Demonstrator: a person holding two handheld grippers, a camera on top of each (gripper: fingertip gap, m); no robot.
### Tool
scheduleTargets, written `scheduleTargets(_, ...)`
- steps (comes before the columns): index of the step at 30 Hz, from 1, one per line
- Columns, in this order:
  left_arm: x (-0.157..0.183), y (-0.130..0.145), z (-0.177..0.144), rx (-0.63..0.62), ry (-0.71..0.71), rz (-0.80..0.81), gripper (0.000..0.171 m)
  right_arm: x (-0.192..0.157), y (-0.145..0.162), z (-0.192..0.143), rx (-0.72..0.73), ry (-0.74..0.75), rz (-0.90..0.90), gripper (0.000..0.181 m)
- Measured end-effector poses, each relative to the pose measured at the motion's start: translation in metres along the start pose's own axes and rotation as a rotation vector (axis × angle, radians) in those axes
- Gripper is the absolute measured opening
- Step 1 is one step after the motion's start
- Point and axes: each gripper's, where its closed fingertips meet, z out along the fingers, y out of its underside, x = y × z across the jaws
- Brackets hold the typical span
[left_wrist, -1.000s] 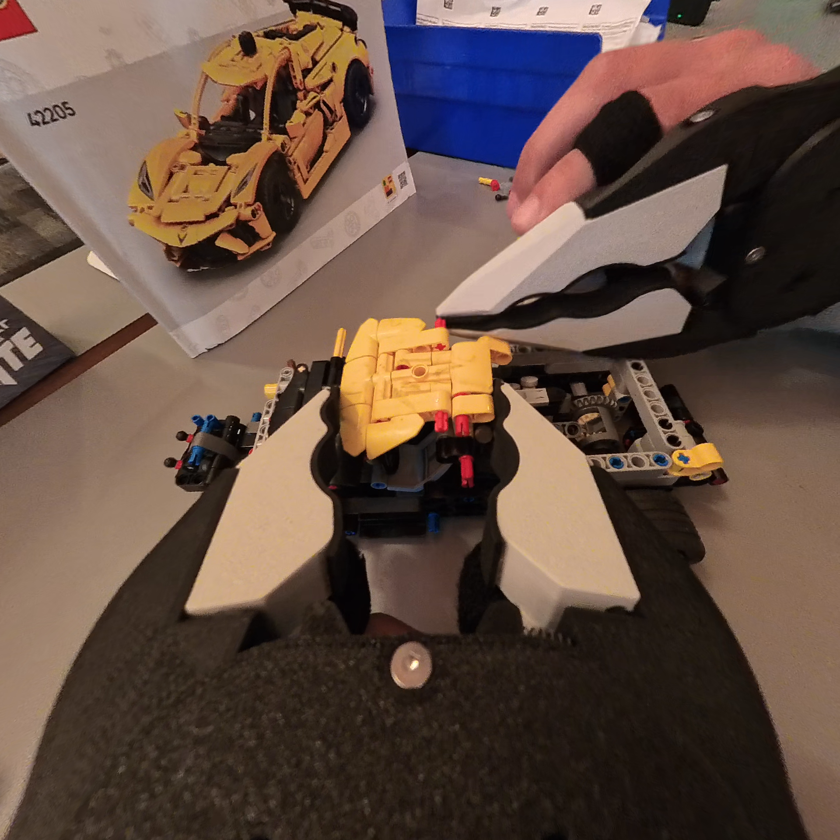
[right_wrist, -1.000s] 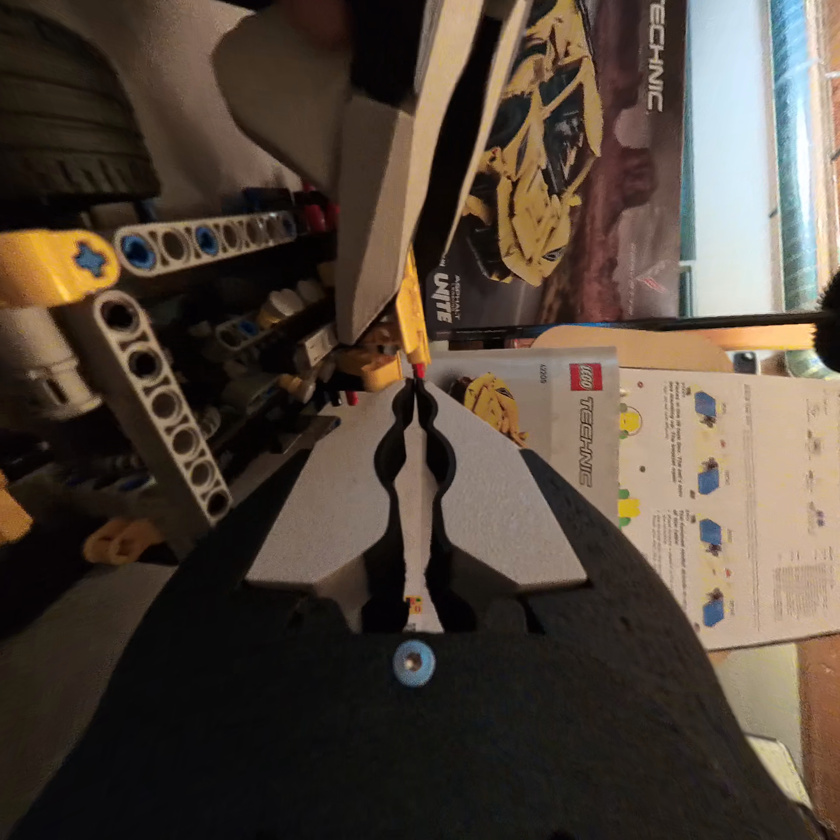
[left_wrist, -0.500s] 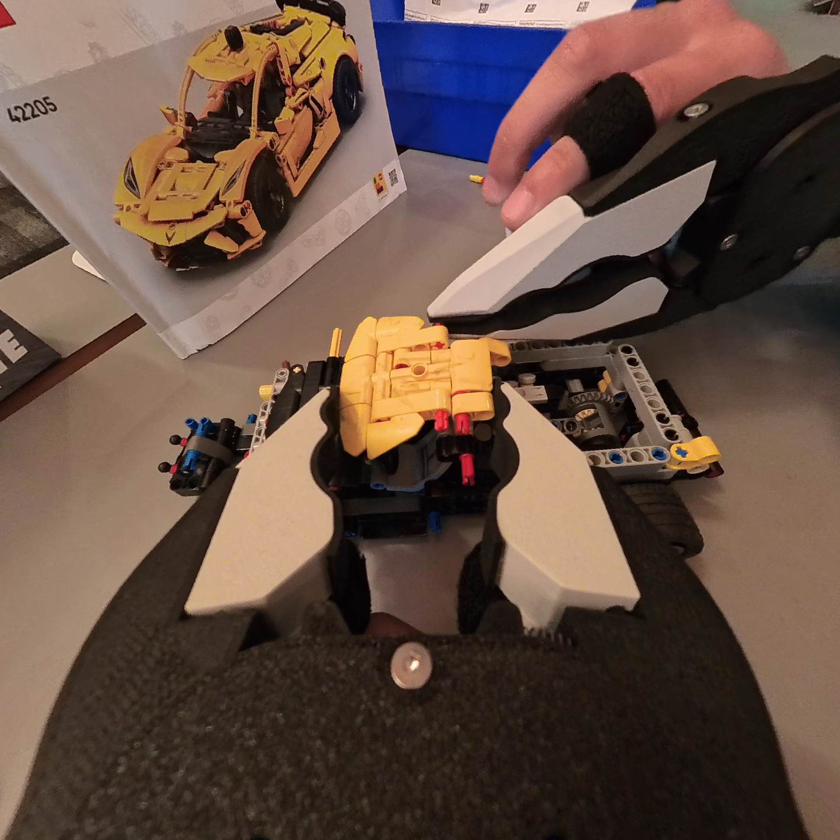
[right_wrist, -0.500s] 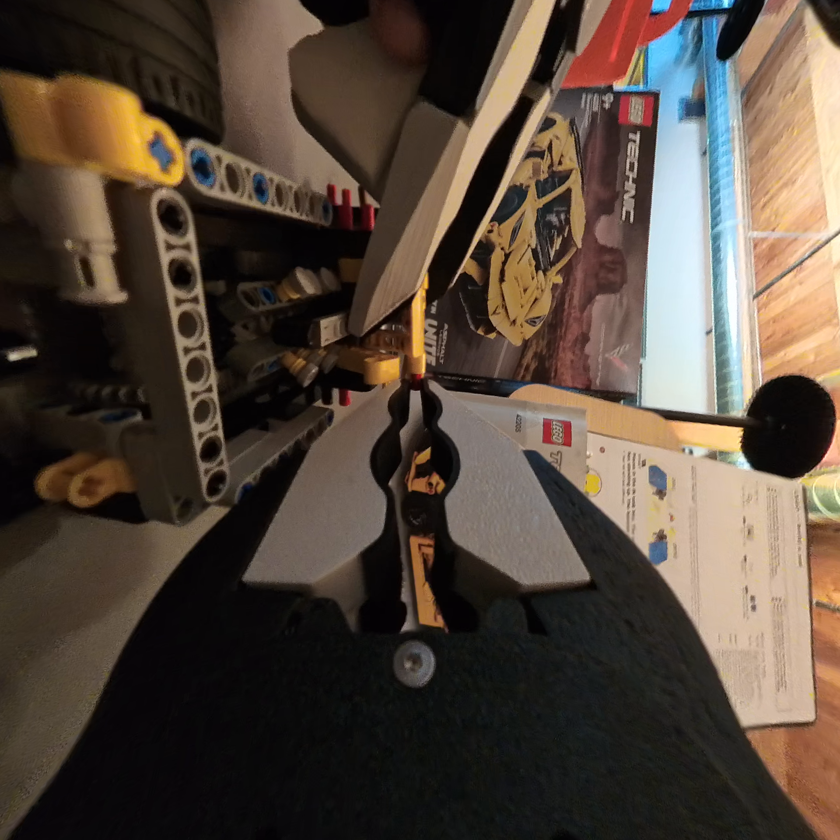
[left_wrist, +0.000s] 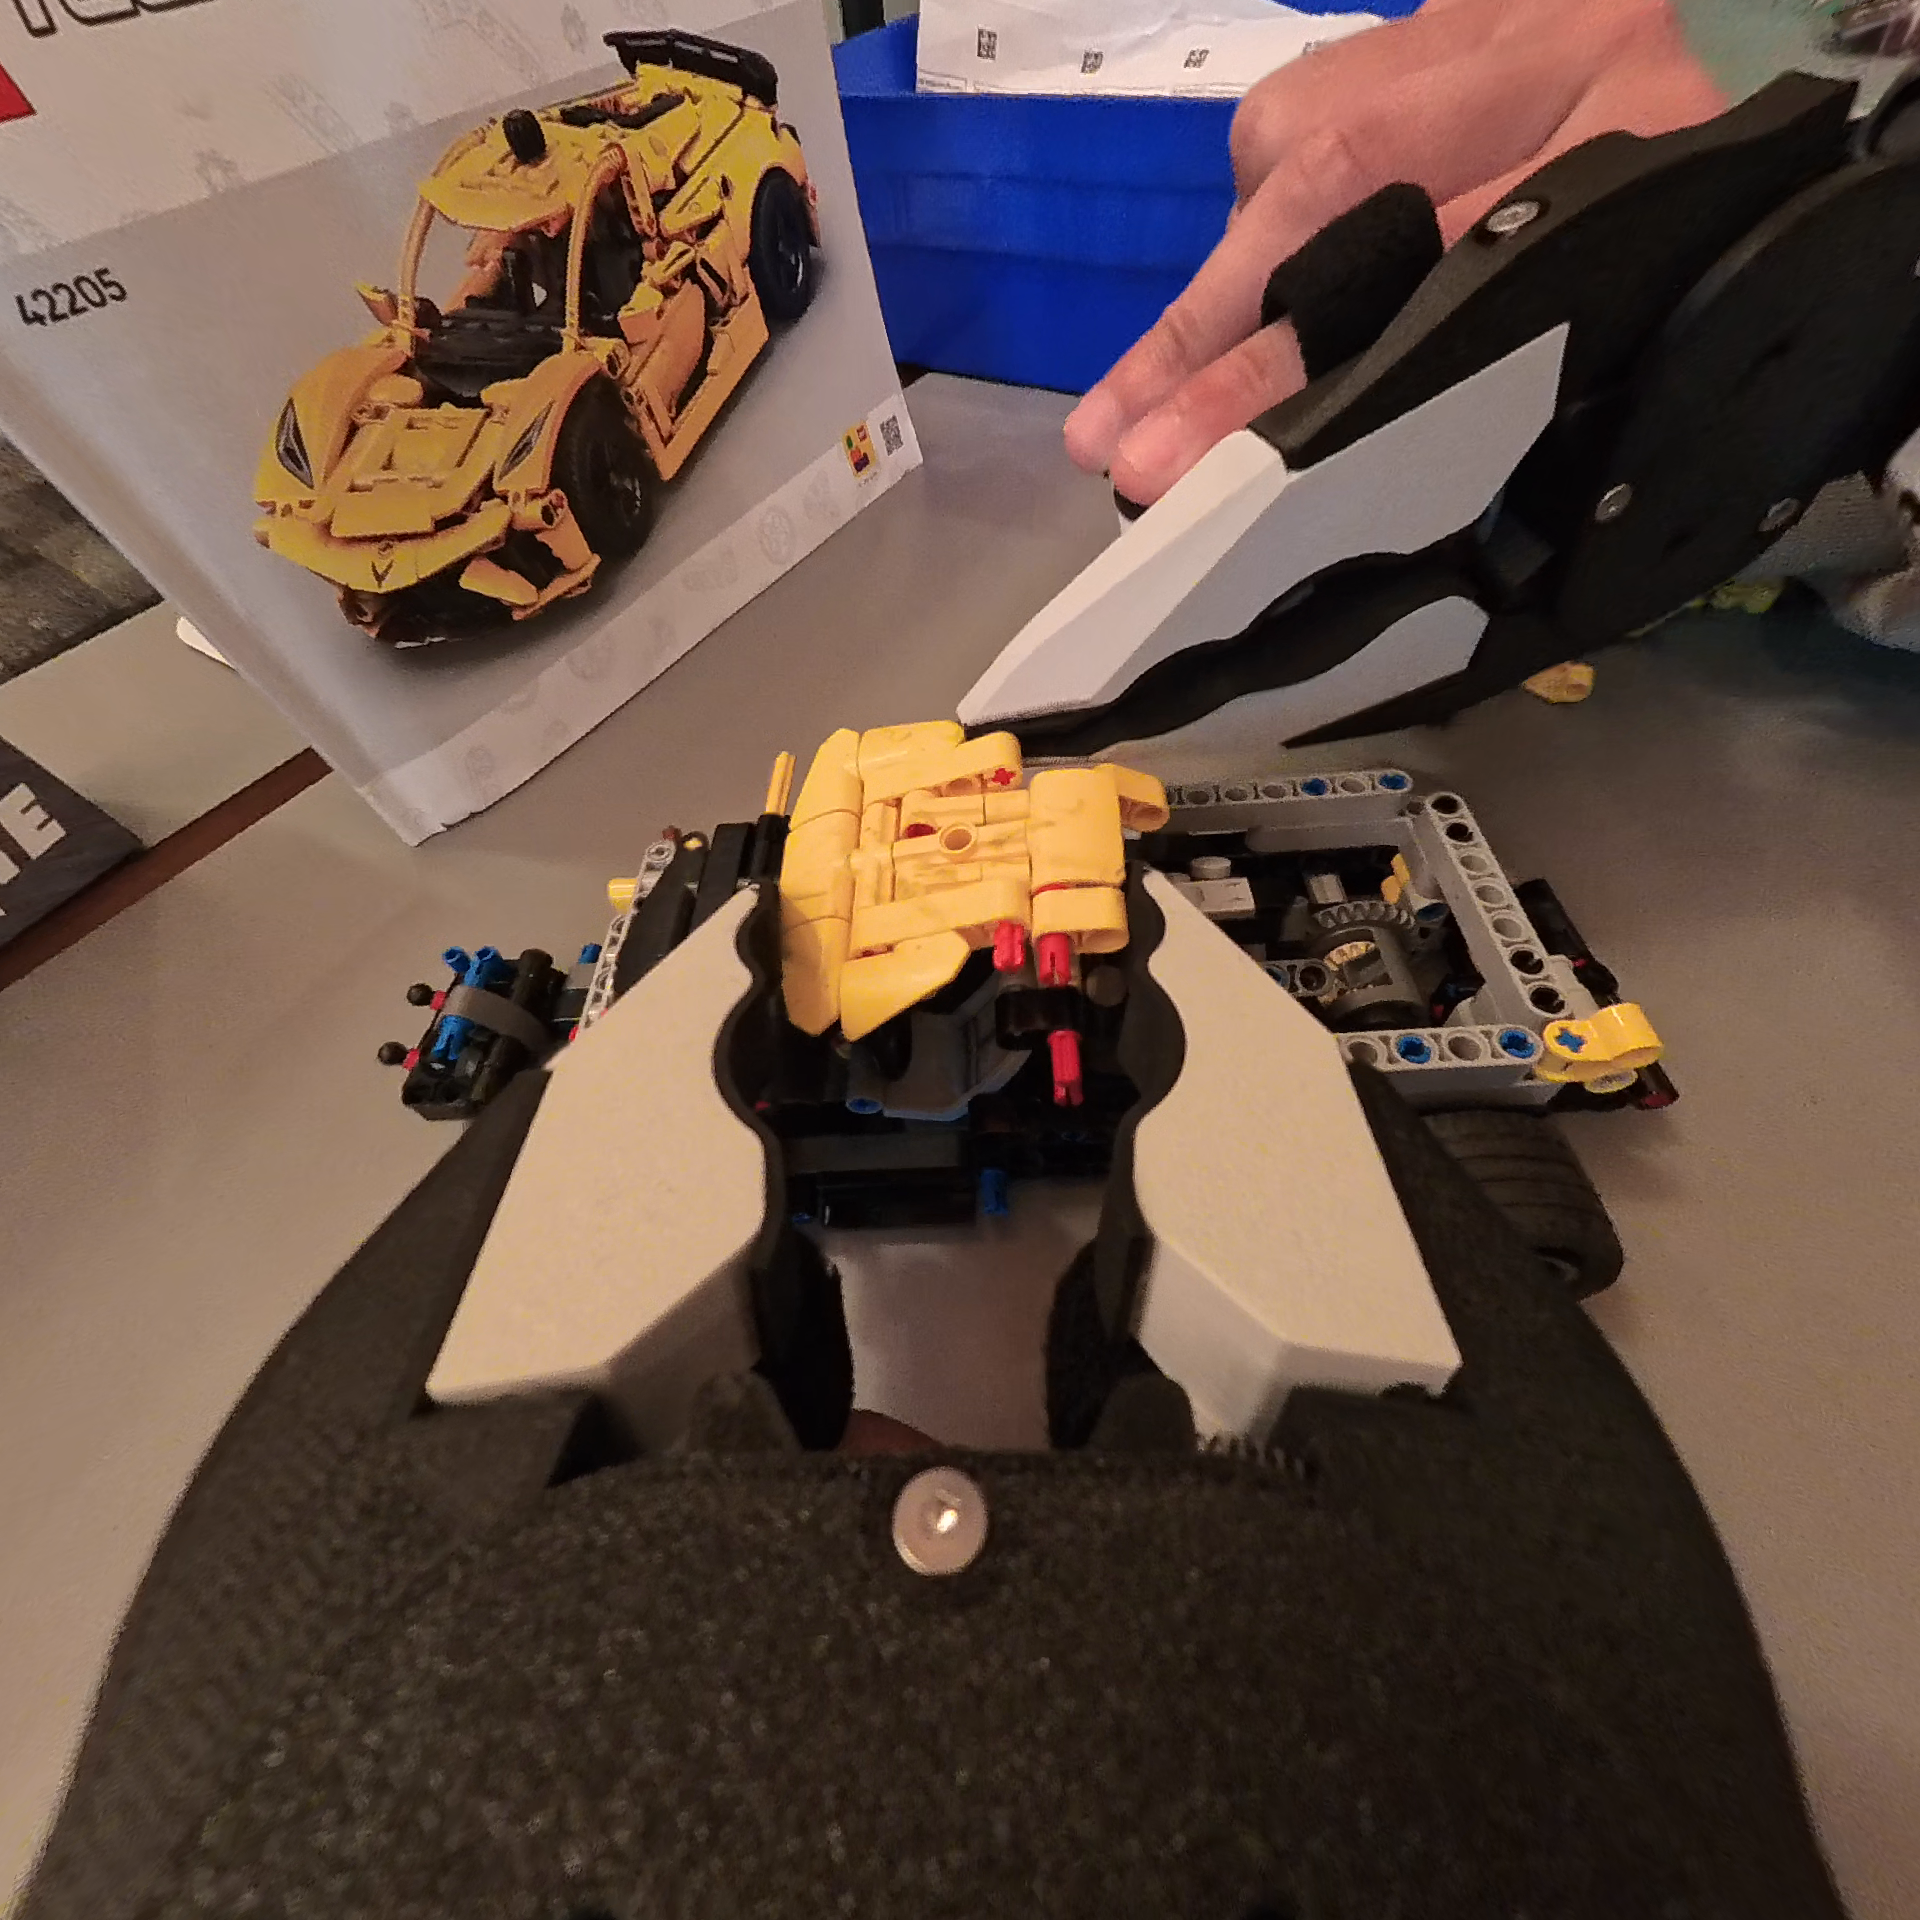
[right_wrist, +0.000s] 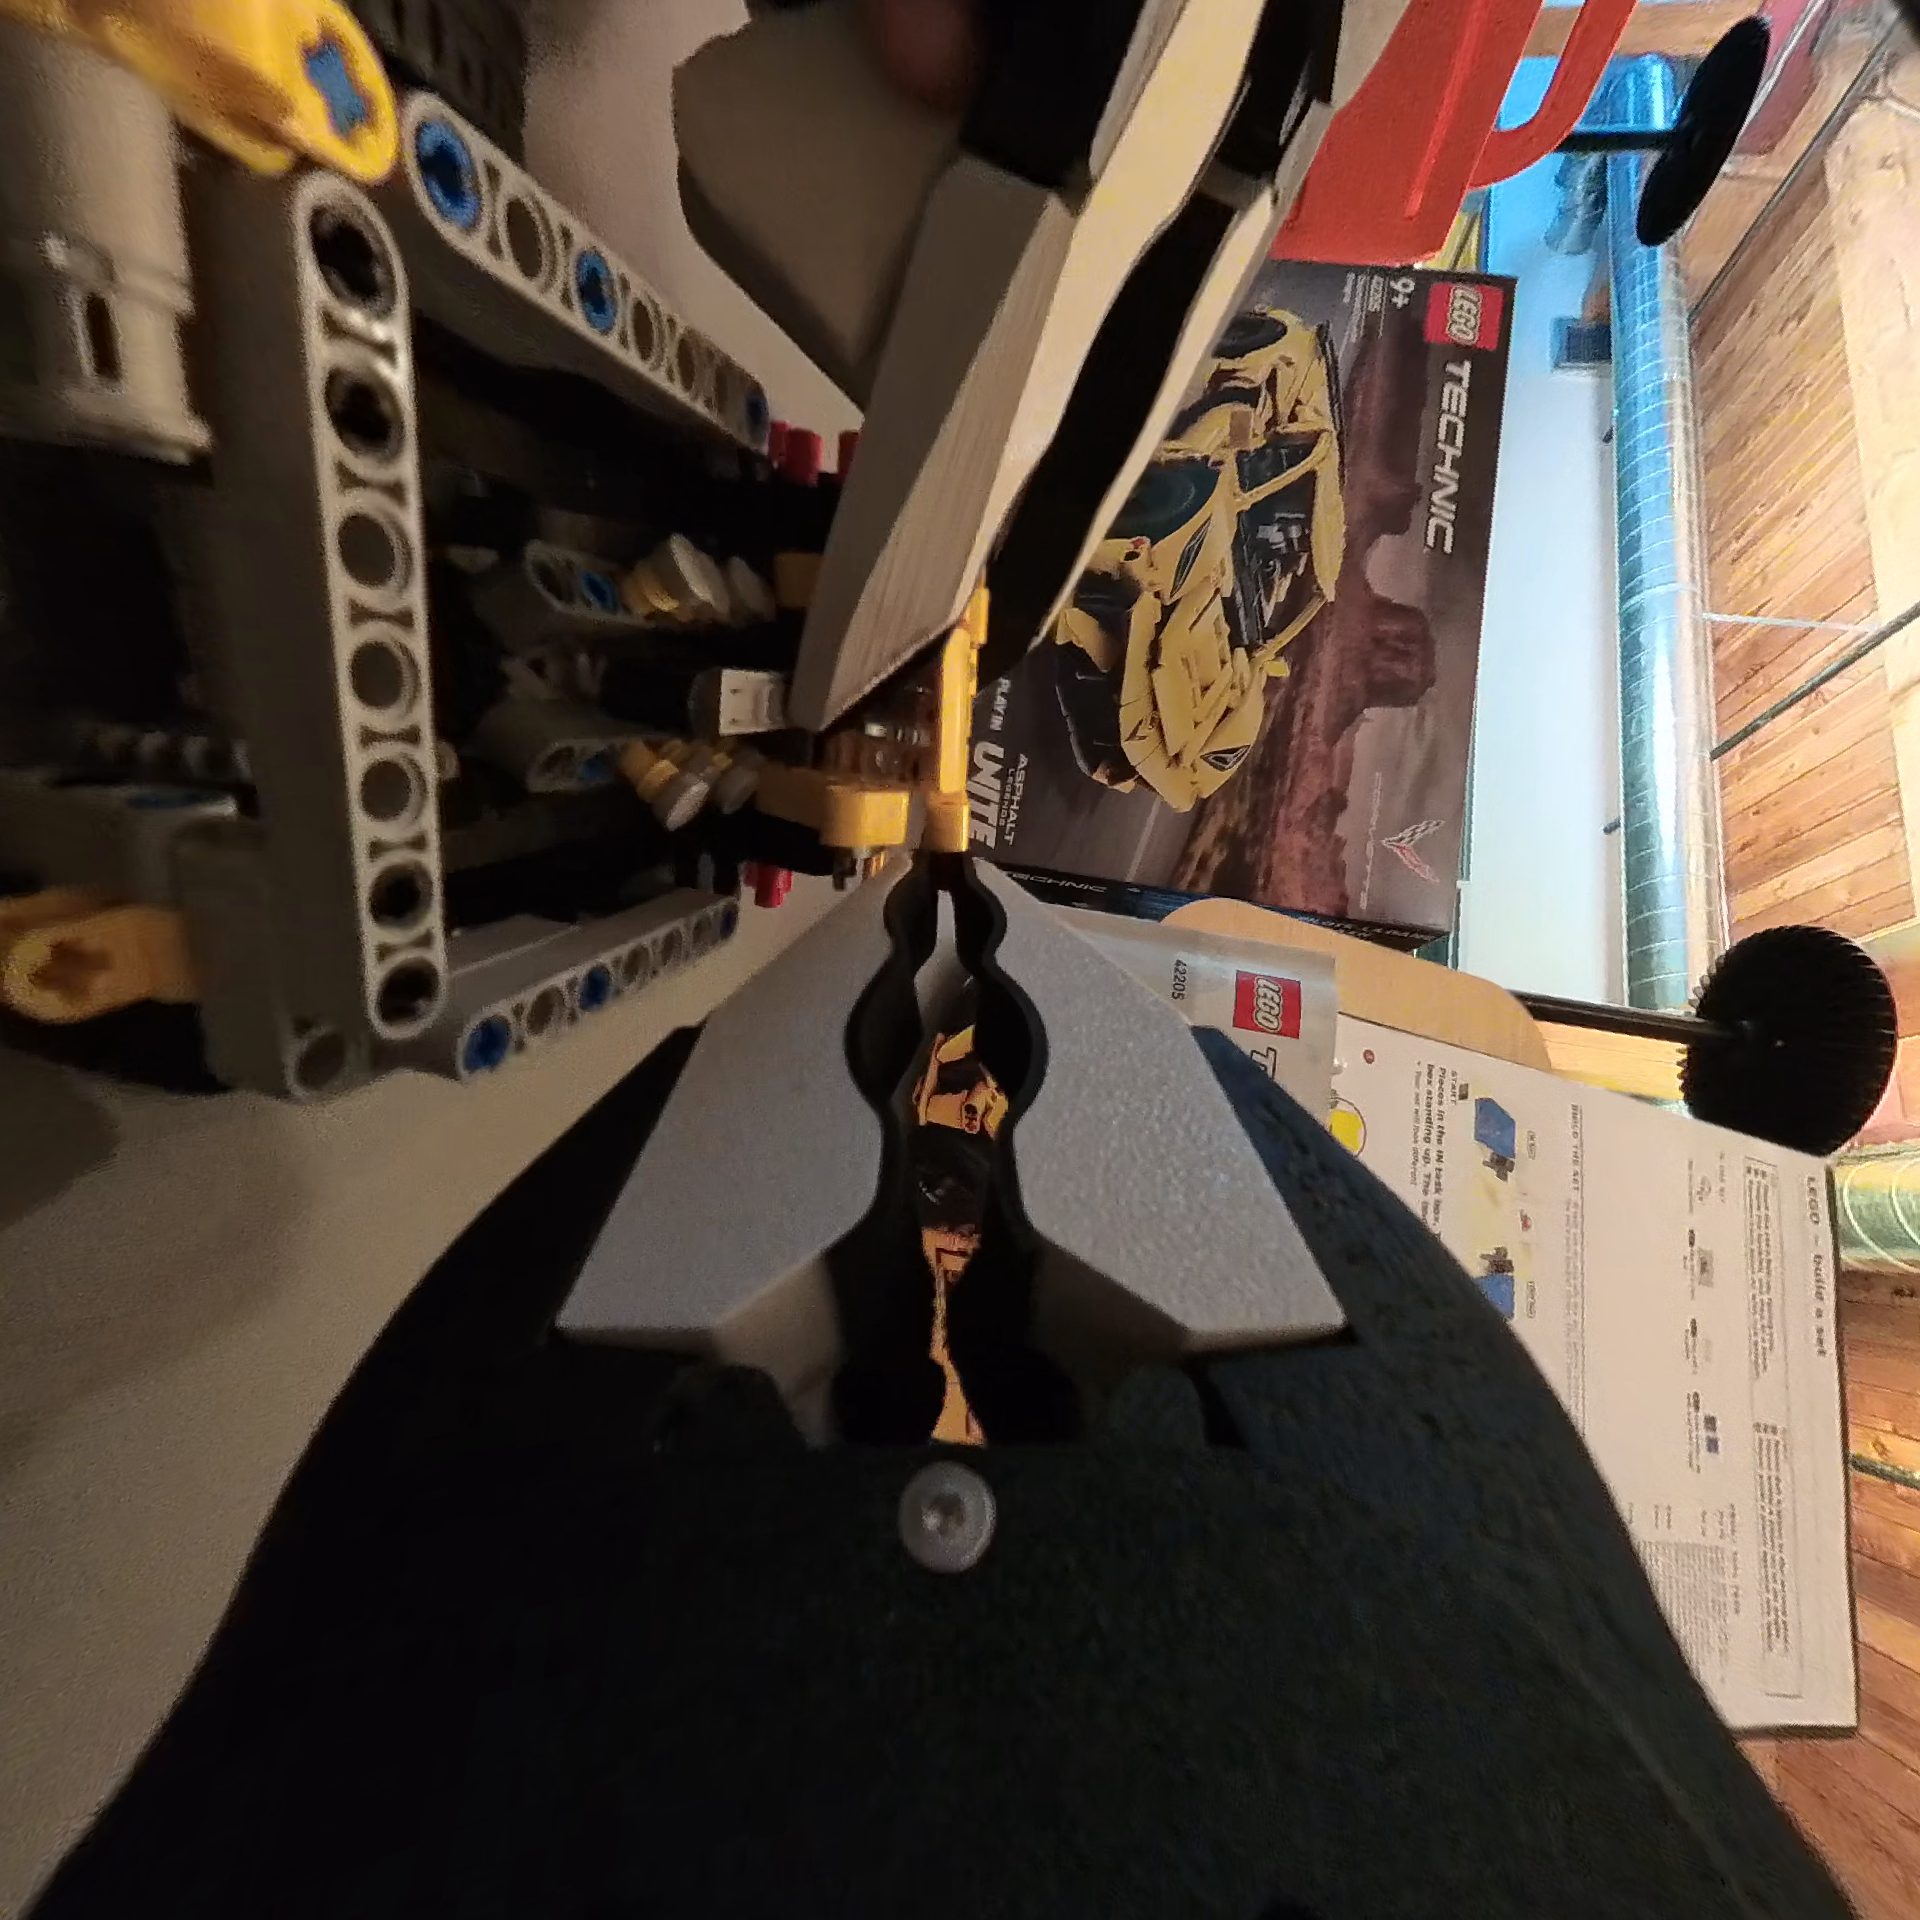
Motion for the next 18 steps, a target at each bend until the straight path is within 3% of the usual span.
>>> scheduleTargets(18,-0.002,-0.001,0.006,-0.007,-0.025,-0.024,0.065,-0.005,0.013,0.003,0.091,-0.032,0.134,0.002)
